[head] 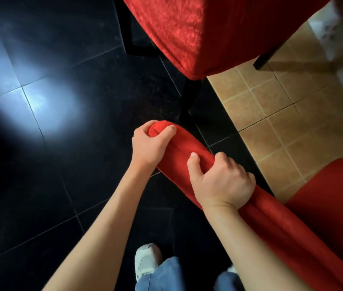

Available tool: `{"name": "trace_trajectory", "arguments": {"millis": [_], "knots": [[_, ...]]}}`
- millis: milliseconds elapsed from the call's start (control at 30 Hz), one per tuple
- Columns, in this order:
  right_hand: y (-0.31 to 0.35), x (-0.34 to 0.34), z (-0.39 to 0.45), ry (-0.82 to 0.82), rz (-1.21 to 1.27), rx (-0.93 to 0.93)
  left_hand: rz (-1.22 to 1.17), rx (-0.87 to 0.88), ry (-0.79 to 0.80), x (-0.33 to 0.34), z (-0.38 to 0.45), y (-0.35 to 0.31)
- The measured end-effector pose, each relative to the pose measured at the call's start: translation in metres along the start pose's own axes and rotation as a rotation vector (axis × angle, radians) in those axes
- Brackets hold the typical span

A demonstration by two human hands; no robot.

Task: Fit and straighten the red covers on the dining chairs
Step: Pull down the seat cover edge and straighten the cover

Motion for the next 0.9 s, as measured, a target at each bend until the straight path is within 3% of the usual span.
{"name": "trace_trajectory", "arguments": {"millis": [300,733,900], "knots": [[-0.001,0.0,0.0,0.001,0.045,-0.017,0.031,0.013,-0.112,0.001,-0.003,-0.001],[-0.015,-0.012,-0.003,-0.022,0.174,0.008,0.078,0.066,-0.138,0.004,-0.013,-0.014],[-0.021,-0.02,-0.006,0.059,0.128,0.02,0.138,0.035,-0.178,0.001,-0.028,-0.03]]}}
Point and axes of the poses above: each hand's wrist, its own z-axis towards the middle knuckle, its own x-axis out of the palm, y = z × x, the point moved 4 cm from there along z, towards the middle knuckle, and after that the axes turned 13 degrees about x, right-handed, at the moved point
